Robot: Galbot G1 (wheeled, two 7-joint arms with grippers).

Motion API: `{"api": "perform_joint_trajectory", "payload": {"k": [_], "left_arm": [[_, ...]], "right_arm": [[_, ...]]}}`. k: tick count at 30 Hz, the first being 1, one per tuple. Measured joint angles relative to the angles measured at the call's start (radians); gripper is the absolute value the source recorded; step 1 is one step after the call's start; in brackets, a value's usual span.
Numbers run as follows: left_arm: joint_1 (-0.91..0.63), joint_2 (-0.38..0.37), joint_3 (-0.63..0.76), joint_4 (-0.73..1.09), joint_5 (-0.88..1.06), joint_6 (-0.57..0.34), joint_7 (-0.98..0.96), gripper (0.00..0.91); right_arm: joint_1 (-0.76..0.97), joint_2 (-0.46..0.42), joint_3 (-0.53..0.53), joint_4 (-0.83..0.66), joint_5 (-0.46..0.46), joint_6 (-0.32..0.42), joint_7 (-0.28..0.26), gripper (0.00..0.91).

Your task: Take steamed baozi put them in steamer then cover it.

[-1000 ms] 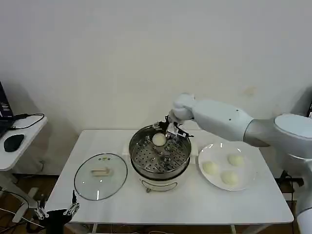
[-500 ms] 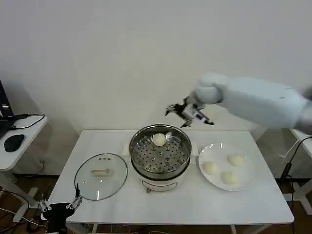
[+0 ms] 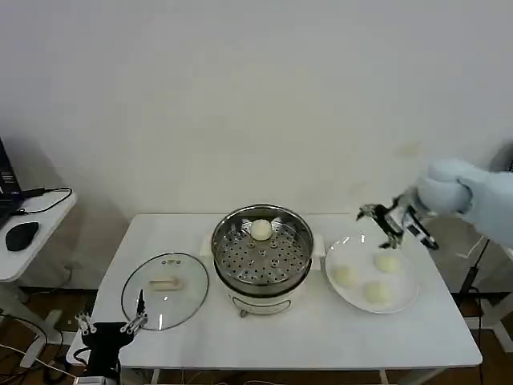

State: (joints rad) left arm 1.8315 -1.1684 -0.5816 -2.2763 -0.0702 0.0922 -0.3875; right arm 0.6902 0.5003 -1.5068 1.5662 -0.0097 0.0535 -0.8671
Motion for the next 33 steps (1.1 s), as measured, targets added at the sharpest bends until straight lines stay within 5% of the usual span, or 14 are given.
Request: {"api": "perform_joint_trajectory", "payload": {"k": [11,33], "left_arm": [[0.003,-0.013,0.009,-0.009,0.027,-0.011,0.0,0.907],[-0.003,-0.028,-0.001,0.004,0.033,-0.009,0.002,0.907]], "right_arm": [[-0.252,-0.011,0.152,-0.066,-0.003,-0.092,0.021,0.907],[-0.53,0.227,0.371,-0.327,0.012,-0.145,0.0,0.907]]}}
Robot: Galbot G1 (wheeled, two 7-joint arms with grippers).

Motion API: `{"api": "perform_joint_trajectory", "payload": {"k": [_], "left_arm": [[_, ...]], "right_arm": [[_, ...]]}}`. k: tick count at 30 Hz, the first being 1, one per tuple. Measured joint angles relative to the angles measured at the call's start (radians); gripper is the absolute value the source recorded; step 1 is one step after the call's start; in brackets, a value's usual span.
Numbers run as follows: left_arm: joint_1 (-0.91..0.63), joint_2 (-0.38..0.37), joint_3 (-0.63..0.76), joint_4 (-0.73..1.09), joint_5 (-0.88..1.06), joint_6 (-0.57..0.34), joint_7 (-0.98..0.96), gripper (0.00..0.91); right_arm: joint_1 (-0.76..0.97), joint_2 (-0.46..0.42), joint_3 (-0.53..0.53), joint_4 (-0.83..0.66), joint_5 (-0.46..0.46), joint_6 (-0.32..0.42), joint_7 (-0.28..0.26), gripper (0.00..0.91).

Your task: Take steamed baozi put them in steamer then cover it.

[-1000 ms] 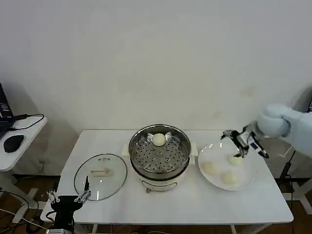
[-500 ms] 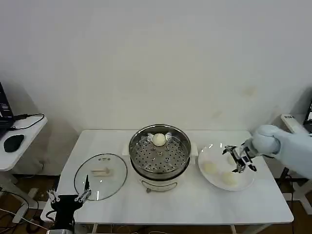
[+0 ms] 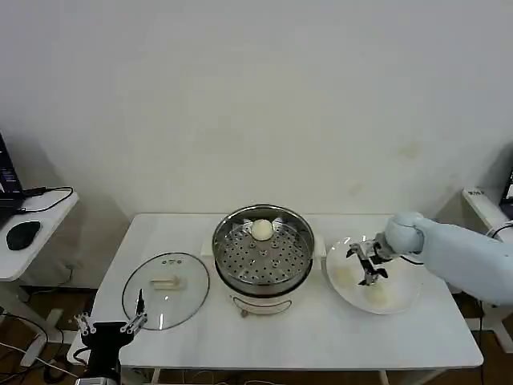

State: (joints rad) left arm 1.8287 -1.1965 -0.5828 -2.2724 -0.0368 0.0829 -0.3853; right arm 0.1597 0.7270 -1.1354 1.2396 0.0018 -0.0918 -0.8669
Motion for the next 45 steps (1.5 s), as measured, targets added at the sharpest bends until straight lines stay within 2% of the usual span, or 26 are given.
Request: {"api": "perform_joint_trajectory", "payload": {"k": [2,6,12,13,17,32,45], "left_arm": [[0.001,-0.001,-0.001,0.001,-0.001,0.0,0.001,0.907],[0.002,-0.002,-0.008,0.002,-0.005,-0.001,0.001,0.907],[0.002,-0.002,-0.01,0.003,-0.008,-0.002,0.002,0.907],[0.001,-0.002,-0.009,0.003,-0.008,-0.002,0.002,0.907],[-0.001,-0.003,-0.007,0.002,-0.008,-0.002,0.002,0.907],[-0.005,-0.005,-0.001,0.002,-0.008,-0.002,0.002,0.907],[-0.032,0.014,0.025,0.006,-0.007,0.005,0.001,0.907]], "right_arm": [[-0.009,0.014,0.005,-0.017,-0.006,-0.002,-0.005,0.907],[-0.025,0.038,0.015,-0.044,-0.012,-0.002,-0.01,0.836],[-0.043,0.07,0.03,-0.079,-0.021,-0.003,-0.015,0.715],[-0.044,0.074,0.032,-0.082,-0.022,-0.004,-0.016,0.655],[-0.048,0.08,0.035,-0.093,-0.03,-0.005,-0.02,0.605],[0.002,0.052,0.026,-0.064,-0.007,-0.015,-0.032,0.605],[0.278,-0.033,-0.092,0.093,0.127,-0.066,-0.03,0.605]]}}
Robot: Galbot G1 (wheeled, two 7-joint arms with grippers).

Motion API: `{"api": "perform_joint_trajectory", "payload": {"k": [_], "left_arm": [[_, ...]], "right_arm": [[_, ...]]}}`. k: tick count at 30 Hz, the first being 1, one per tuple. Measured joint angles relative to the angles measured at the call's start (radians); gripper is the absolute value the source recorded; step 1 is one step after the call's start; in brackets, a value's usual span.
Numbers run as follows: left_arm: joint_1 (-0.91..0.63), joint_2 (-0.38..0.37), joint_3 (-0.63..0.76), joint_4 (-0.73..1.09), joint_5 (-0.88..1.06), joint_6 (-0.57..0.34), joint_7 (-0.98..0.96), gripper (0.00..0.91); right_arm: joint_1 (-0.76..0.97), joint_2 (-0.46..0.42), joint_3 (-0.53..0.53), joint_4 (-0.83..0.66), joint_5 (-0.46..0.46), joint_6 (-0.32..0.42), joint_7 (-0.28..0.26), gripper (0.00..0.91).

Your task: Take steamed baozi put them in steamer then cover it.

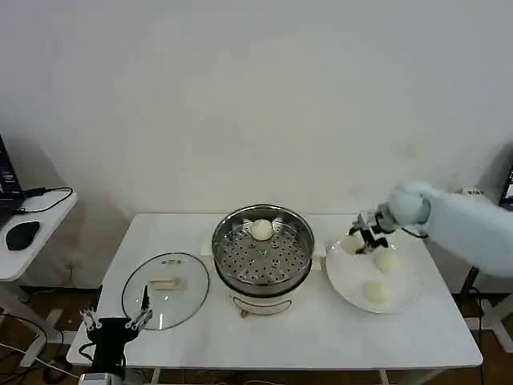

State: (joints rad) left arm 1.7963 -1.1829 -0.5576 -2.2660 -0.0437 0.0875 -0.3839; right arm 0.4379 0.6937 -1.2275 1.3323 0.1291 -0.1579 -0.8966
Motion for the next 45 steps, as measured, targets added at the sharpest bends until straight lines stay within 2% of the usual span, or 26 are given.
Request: {"api": "perform_joint_trajectory", "payload": {"k": [5,12,19,26,36,45], "left_arm": [[-0.016,0.011,0.005,0.01,-0.001,0.004,-0.001,0.907],[-0.039,0.025,0.0,0.021,-0.008,0.008,-0.005,0.907],[-0.056,0.03,-0.015,0.038,-0.02,0.007,-0.007,0.907],[-0.066,0.026,-0.032,0.042,-0.032,0.005,-0.007,0.907],[-0.077,0.018,-0.054,0.04,-0.048,0.002,-0.005,0.907],[-0.077,0.015,-0.064,0.03,-0.055,0.0,-0.004,0.907]], "right_arm": [[0.12,0.013,-0.055,0.066,0.073,-0.037,0.01,0.615],[0.227,0.09,-0.114,0.133,0.2,-0.106,0.04,0.615],[0.251,0.21,-0.143,0.144,0.32,-0.193,0.082,0.615],[0.235,0.361,-0.169,0.093,0.422,-0.275,0.129,0.615],[0.193,0.546,-0.199,-0.007,0.495,-0.372,0.164,0.615],[0.147,0.65,-0.213,-0.08,0.512,-0.423,0.177,0.615]]}}
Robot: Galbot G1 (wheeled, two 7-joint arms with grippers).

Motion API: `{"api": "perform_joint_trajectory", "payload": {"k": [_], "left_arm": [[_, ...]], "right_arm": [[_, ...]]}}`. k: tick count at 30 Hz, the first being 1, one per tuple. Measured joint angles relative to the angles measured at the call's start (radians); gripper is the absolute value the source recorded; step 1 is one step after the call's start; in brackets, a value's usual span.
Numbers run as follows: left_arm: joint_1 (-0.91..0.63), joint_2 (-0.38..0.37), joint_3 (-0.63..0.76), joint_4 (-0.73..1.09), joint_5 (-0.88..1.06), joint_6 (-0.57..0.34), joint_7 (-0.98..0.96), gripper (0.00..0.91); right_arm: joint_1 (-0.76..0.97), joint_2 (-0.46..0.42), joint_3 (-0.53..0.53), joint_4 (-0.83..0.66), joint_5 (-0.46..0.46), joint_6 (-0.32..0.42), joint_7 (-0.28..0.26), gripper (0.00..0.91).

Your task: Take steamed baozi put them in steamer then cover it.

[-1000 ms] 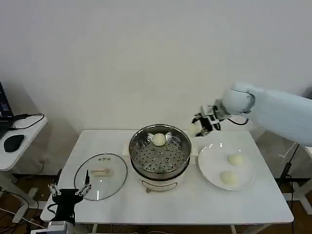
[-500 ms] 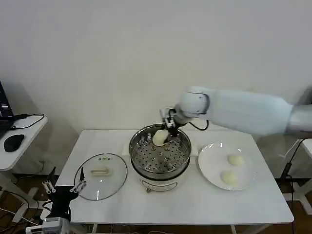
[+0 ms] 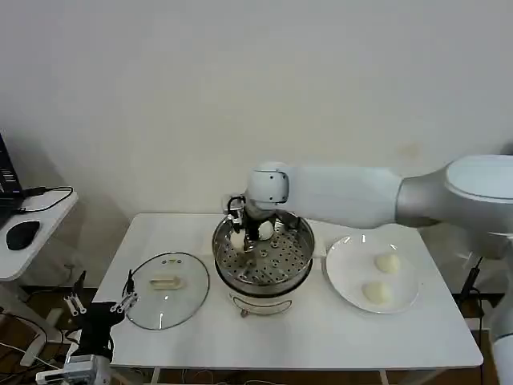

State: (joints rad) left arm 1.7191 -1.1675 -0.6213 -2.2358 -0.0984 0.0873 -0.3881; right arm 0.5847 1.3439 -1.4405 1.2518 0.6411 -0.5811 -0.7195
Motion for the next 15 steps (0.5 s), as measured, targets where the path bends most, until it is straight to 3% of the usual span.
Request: {"api": "perform_joint_trajectory", "payload": {"k": [11,12,13,15], "left_arm": [[0.001,-0.006,-0.001,-0.004,-0.003,-0.001,0.001,0.907],[0.001,-0.007,-0.001,-0.006,-0.003,-0.001,0.001,0.907],[0.001,-0.007,0.0,-0.007,-0.003,-0.001,0.001,0.907],[0.002,-0.007,0.0,-0.009,-0.003,-0.001,0.001,0.907]], "right_arm": [[-0.031,0.058,-0.014,-0.04,-0.005,-0.029,-0.001,0.625],[-0.034,0.059,-0.016,-0.043,-0.007,-0.031,-0.001,0.645],[-0.036,0.061,-0.016,-0.045,-0.009,-0.032,-0.001,0.907],[-0.042,0.063,-0.016,-0.049,-0.012,-0.033,0.0,0.907]]}}
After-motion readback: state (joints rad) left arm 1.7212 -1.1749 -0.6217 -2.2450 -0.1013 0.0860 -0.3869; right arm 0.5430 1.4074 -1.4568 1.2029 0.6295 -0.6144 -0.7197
